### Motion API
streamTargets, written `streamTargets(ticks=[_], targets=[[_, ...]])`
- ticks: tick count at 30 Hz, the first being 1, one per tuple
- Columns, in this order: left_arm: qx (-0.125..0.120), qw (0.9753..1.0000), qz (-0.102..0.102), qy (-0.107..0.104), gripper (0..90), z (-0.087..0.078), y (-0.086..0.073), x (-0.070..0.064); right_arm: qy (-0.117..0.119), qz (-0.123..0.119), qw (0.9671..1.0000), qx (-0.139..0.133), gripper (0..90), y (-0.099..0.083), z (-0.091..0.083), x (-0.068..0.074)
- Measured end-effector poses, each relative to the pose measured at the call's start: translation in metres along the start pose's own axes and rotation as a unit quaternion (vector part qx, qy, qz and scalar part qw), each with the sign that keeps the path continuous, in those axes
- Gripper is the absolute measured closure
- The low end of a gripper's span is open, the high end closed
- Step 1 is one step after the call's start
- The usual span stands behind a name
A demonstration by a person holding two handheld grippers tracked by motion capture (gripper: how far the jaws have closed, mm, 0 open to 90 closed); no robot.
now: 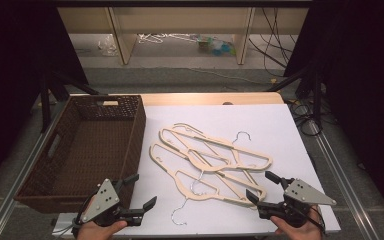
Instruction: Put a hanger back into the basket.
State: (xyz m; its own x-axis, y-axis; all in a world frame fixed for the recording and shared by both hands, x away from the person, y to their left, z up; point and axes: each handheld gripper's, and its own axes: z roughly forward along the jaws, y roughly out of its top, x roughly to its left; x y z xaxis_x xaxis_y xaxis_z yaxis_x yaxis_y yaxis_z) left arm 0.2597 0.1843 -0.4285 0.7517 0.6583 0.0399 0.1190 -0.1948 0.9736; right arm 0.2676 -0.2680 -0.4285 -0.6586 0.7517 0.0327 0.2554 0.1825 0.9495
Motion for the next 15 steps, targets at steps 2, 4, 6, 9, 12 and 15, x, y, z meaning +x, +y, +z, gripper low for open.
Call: streamTargets(ticks=[2,4,6,9,12,15], targets=[[0.001,1.0000,-0.009,0.002,16.6,-0.0003,-0.0003,-0.0013,-0.001,0.000,1.0000,-0.001,15.5,0.0000,0.0003,0.0002],[0.001,0.9999,-0.014,0.002,16.6,0.0002,-0.0004,-0.0022,-0.005,-0.004,1.0000,-0.004,15.5,-0.0003,0.0015,0.0001],[0.003,1.0000,-0.005,0.000,16.6,0.0002,-0.0002,-0.0011,0.004,-0.001,1.0000,0.000,15.5,-0.0003,0.0021,0.0004],[0.004,1.0000,-0.006,-0.001,16.6,0.0003,-0.0004,-0.0012,-0.002,0.001,1.0000,0.006,15.7,-0.0002,0.0027,0.0007],[0.004,0.9999,-0.010,-0.002,16.6,0.0006,-0.0007,-0.0023,-0.001,0.000,1.0000,0.009,16.0,-0.0001,0.0055,0.0000],[0.006,0.9999,-0.010,-0.002,16.6,0.0009,-0.0008,-0.0025,0.009,-0.006,0.9998,0.014,16.2,0.0004,0.0079,-0.0009]])
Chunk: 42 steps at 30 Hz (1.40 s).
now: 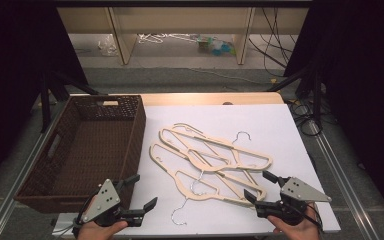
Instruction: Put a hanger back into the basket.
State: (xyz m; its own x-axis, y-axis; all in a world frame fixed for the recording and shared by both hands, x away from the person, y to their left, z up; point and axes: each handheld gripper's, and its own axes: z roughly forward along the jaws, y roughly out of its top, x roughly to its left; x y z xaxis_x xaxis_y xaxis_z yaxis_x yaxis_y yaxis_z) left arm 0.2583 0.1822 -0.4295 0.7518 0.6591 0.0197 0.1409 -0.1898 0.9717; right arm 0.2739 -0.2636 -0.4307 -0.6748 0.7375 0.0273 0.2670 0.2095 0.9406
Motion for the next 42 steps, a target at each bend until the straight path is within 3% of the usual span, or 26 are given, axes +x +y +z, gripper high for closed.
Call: streamTargets(ticks=[7,8,10,14,17,21,22,23,24,25,26,28,29,32,33,34,35,38,42], targets=[[0.003,1.0000,0.000,-0.002,16.6,0.001,-0.001,-0.001,-0.005,-0.018,0.9998,0.008,18.6,0.002,0.009,-0.002],[0.003,1.0000,0.000,-0.001,16.6,0.001,-0.001,-0.001,-0.003,-0.030,0.9994,0.016,19.1,0.003,0.013,-0.005],[0.004,1.0000,-0.002,-0.002,16.6,0.001,-0.001,-0.001,0.001,-0.032,0.9990,0.033,19.8,0.004,0.017,-0.009],[0.005,1.0000,-0.001,-0.002,16.6,0.002,-0.001,-0.001,0.001,-0.038,0.9985,0.038,22.3,0.005,0.024,-0.016],[0.006,1.0000,0.003,-0.003,16.6,0.002,-0.001,-0.001,0.015,-0.053,0.9962,0.067,26.8,0.008,0.035,-0.026],[0.008,1.0000,0.005,-0.003,16.6,0.002,-0.001,-0.002,0.025,-0.048,0.9946,0.089,32.2,0.011,0.047,-0.038],[0.009,1.0000,0.001,-0.003,16.6,0.003,-0.002,-0.003,0.030,-0.060,0.9923,0.104,34.9,0.012,0.055,-0.045],[0.009,1.0000,0.001,-0.003,16.6,0.003,-0.002,-0.003,0.030,-0.060,0.9923,0.104,34.9,0.012,0.055,-0.045],[0.009,1.0000,0.001,-0.003,16.6,0.003,-0.002,-0.002,0.033,-0.066,0.9893,0.126,37.1,0.012,0.063,-0.050],[0.009,1.0000,0.001,-0.003,16.6,0.003,-0.002,-0.002,0.033,-0.066,0.9893,0.126,37.1,0.012,0.063,-0.050],[0.010,0.9999,0.006,-0.005,16.6,0.003,-0.002,-0.002,0.042,-0.073,0.9861,0.143,40.6,0.011,0.072,-0.055],[0.010,0.9999,0.004,-0.005,16.6,0.003,-0.002,-0.002,0.043,-0.074,0.9850,0.150,41.1,0.011,0.076,-0.056],[0.009,1.0000,0.001,-0.003,16.6,0.003,-0.002,-0.003,0.046,-0.078,0.9816,0.168,42.5,0.010,0.084,-0.061],[0.010,0.9999,0.001,-0.004,16.6,0.003,-0.002,-0.003,0.046,-0.081,0.9803,0.174,44.6,0.009,0.091,-0.065],[0.010,0.9999,0.005,-0.004,16.6,0.003,-0.002,-0.002,0.055,-0.077,0.9772,0.191,46.1,0.007,0.098,-0.069],[0.010,0.9999,0.005,-0.004,16.6,0.003,-0.002,-0.002,0.055,-0.077,0.9772,0.191,46.1,0.007,0.098,-0.069],[0.009,0.9999,0.005,-0.006,16.6,0.004,-0.003,-0.002,0.054,-0.084,0.9737,0.205,47.6,0.006,0.103,-0.072],[0.008,0.9999,0.005,-0.007,16.6,0.004,-0.003,-0.002,0.053,-0.093,0.9736,0.201,49.3,0.004,0.109,-0.074],[0.012,0.9999,0.006,-0.004,16.6,0.004,-0.003,-0.002,0.059,-0.106,0.9663,0.227,53.9,0.005,0.116,-0.076]])
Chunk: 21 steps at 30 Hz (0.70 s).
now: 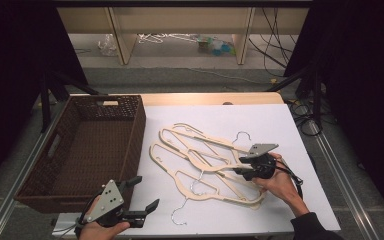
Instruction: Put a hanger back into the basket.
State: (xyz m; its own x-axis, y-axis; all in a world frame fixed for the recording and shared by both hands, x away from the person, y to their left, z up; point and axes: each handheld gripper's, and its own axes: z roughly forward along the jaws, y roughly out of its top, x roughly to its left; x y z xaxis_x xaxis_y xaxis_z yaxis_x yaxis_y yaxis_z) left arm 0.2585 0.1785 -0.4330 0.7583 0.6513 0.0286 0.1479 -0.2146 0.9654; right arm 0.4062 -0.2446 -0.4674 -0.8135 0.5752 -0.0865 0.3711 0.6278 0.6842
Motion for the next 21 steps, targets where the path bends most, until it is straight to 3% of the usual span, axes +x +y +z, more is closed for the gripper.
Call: streamTargets(ticks=[6,7,13,16,17,21], targets=[[0.001,1.0000,0.002,-0.003,16.6,0.0006,0.0002,-0.0011,0.012,-0.005,0.9999,0.001,59.1,-0.0018,0.0041,-0.0017],[0.002,1.0000,0.004,-0.002,16.7,0.0009,0.0002,-0.0009,0.022,-0.010,0.9996,0.015,59.8,-0.0015,0.0056,-0.0016],[0.003,1.0000,0.008,-0.001,16.7,0.0009,0.0004,-0.0002,0.024,-0.017,0.9994,0.019,64.0,-0.0022,0.0098,-0.0041],[0.004,1.0000,0.005,-0.002,16.8,0.0007,0.0001,-0.0006,0.031,-0.030,0.9987,0.025,68.7,0.0008,0.0067,-0.0028],[0.003,1.0000,0.007,-0.001,16.8,0.0008,0.0002,-0.0003,0.044,-0.053,0.9971,0.030,70.9,0.0022,0.0066,-0.0010],[0.004,1.0000,0.007,-0.002,16.9,0.0005,0.0001,-0.0006,0.050,-0.073,0.9950,0.046,70.9,0.0029,0.0085,0.0025]])
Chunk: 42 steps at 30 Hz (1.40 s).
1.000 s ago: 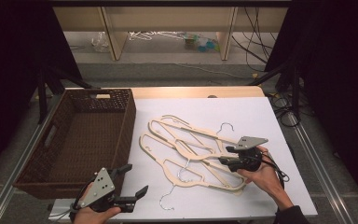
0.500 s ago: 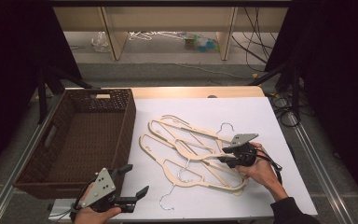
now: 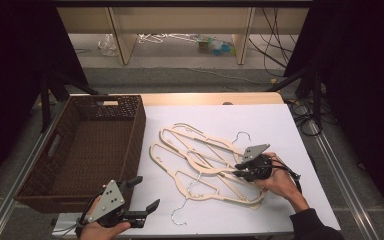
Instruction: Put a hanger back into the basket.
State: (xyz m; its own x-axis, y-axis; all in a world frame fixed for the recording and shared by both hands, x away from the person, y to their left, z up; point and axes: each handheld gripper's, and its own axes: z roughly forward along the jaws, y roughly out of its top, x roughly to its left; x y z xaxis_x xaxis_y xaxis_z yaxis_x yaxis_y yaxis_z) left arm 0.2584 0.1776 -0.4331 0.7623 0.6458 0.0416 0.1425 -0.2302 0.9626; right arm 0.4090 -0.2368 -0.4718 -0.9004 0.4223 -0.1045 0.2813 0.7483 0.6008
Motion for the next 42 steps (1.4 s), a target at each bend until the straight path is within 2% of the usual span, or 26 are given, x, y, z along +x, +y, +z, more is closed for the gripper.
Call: streamTargets(ticks=[2,7,9,10,12,14,17,24,26,27,28,30,31,32,33,34,35,37,39,40,41,42], targets=[[0.001,1.0000,-0.002,0.001,16.9,0.001,0.000,0.000,0.005,-0.019,0.9996,0.019,73.4,-0.001,0.003,-0.001],[0.002,1.0000,-0.002,0.002,16.9,0.001,0.000,0.000,0.015,-0.029,0.9993,0.016,75.0,-0.001,0.003,-0.003],[0.002,1.0000,0.001,0.001,17.0,0.001,0.000,0.000,0.020,-0.043,0.9988,0.016,76.7,-0.001,0.003,-0.004],[0.004,1.0000,0.000,0.000,17.0,0.001,0.000,0.000,0.024,-0.061,0.9977,0.019,78.8,0.000,0.003,-0.003],[0.007,1.0000,0.004,0.001,17.1,0.002,0.000,-0.001,0.027,-0.076,0.9965,0.023,79.4,0.002,0.003,-0.003],[0.006,1.0000,-0.003,-0.002,17.2,0.003,-0.001,-0.002,0.030,-0.081,0.9961,0.019,79.4,0.001,0.003,-0.004],[0.012,0.9999,0.001,0.000,17.3,0.004,-0.001,-0.003,0.028,-0.091,0.9951,0.026,79.5,0.002,0.000,-0.005],[0.024,0.9995,0.022,0.003,19.6,0.010,-0.001,-0.006,0.030,-0.085,0.9956,0.025,79.5,0.010,-0.014,-0.001],[0.036,0.9987,0.037,0.004,20.2,0.019,-0.003,-0.008,0.034,-0.081,0.9959,0.019,79.5,0.015,-0.024,0.004],[0.036,0.9987,0.037,0.004,20.4,0.019,-0.003,-0.008,0.034,-0.081,0.9959,0.019,79.5,0.015,-0.024,0.004],[0.038,0.9984,0.041,0.004,20.7,0.023,-0.003,-0.008,0.039,-0.078,0.9960,0.017,79.5,0.017,-0.031,0.009],[0.050,0.9973,0.053,0.009,21.1,0.030,-0.003,-0.008,0.040,-0.081,0.9957,0.018,79.5,0.016,-0.033,0.011],[0.052,0.9972,0.052,0.010,22.4,0.037,-0.004,-0.009,0.039,-0.084,0.9954,0.026,79.5,0.016,-0.038,0.019],[0.055,0.9971,0.051,0.008,22.4,0.043,-0.004,-0.011,0.039,-0.084,0.9954,0.026,79.5,0.016,-0.038,0.019],[0.062,0.9959,0.065,-0.006,23.6,0.053,-0.004,-0.011,0.040,-0.086,0.9951,0.027,79.5,0.017,-0.044,0.026],[0.062,0.9959,0.065,-0.006,23.9,0.053,-0.004,-0.011,0.042,-0.084,0.9953,0.024,79.5,0.018,-0.046,0.030],[0.066,0.9953,0.070,-0.014,23.9,0.058,-0.004,-0.012,0.042,-0.084,0.9953,0.024,79.5,0.018,-0.046,0.030],[0.079,0.9927,0.087,-0.027,24.5,0.068,-0.005,-0.013,0.042,-0.082,0.9955,0.023,79.5,0.019,-0.050,0.035],[0.089,0.9909,0.097,-0.027,25.4,0.078,-0.007,-0.011,0.044,-0.081,0.9953,0.027,79.5,0.018,-0.052,0.040],[0.103,0.9902,0.092,-0.023,26.4,0.088,-0.010,-0.010,0.048,-0.072,0.9960,0.023,79.5,0.015,-0.054,0.044],[0.103,0.9902,0.092,-0.023,27.5,0.088,-0.010,-0.010,0.048,-0.072,0.9960,0.023,79.5,0.015,-0.054,0.044],[0.118,0.9872,0.106,-0.020,28.1,0.096,-0.012,-0.010,0.049,-0.068,0.9961,0.028,79.6,0.011,-0.055,0.046]])
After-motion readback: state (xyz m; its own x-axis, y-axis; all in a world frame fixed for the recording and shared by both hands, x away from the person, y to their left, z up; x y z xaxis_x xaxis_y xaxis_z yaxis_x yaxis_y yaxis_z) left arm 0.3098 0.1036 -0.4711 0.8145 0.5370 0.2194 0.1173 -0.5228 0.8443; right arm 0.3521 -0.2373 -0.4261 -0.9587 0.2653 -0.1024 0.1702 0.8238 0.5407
